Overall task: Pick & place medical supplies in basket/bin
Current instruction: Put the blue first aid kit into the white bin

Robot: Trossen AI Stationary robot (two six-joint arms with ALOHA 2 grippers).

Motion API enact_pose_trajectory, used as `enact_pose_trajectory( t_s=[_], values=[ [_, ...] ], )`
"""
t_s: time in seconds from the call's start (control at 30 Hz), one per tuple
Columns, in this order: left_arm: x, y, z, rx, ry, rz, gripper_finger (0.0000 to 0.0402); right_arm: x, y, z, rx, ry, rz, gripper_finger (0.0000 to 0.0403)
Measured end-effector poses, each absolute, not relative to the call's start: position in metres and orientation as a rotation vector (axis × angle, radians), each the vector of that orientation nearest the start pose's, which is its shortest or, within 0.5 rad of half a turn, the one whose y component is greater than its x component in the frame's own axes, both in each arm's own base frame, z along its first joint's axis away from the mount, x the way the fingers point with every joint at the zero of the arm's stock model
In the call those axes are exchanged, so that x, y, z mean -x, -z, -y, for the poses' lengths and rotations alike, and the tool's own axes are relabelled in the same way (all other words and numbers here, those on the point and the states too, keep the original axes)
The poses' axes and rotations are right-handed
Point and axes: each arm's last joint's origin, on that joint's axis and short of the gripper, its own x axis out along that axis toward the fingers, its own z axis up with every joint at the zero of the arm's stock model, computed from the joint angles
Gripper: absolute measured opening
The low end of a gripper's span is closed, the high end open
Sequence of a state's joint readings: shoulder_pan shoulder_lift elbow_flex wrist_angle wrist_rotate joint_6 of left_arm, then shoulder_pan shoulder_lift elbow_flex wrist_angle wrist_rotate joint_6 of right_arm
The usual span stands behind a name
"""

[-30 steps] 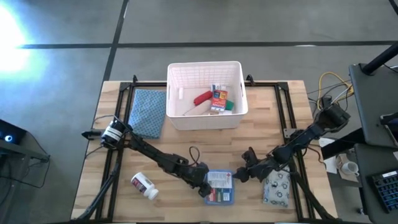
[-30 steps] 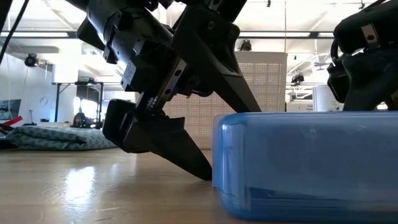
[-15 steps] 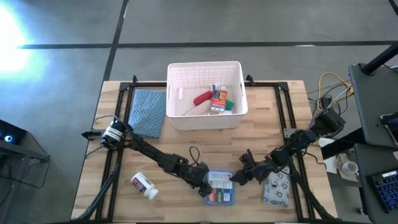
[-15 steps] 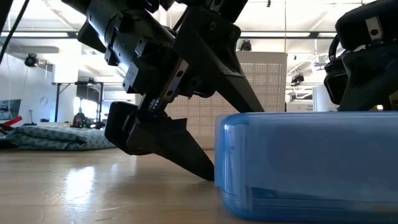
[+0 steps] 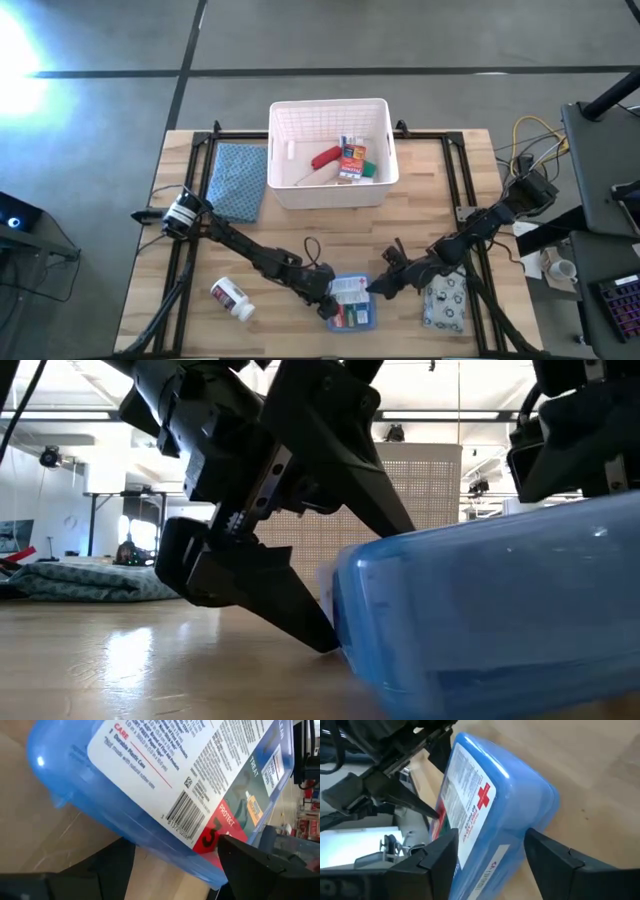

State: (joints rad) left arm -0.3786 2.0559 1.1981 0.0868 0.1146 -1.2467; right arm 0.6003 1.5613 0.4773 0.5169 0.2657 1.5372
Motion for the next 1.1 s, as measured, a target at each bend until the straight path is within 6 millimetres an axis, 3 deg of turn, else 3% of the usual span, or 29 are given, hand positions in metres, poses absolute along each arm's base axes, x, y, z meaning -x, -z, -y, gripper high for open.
enact_pose_trajectory(
  t_s=[0.17,0.57,0.67,0.9,1.1],
  values=[
    [-0.388,-0.133,0.158,1.042,-0.042,-0.934,0.0259,-0.23,-0.137,-0.148,-1.251,0.111,-0.616,0.0204],
    [-0.387,-0.131,0.158,1.018,0.001,-0.945,0.0259,-0.245,-0.181,-0.159,-1.212,0.024,-0.565,0.0219],
    [-0.388,-0.131,0.155,0.989,-0.03,-0.911,0.0258,-0.252,-0.201,-0.163,-1.185,-0.05,-0.521,0.0221],
    [-0.39,-0.131,0.151,0.959,-0.039,-0.89,0.0258,-0.271,-0.235,-0.164,-1.055,-0.11,-0.428,0.0219],
    [-0.39,-0.131,0.151,0.937,-0.024,-0.895,0.0259,-0.275,-0.251,-0.16,-0.928,-0.013,-0.498,0.0219]
  ],
)
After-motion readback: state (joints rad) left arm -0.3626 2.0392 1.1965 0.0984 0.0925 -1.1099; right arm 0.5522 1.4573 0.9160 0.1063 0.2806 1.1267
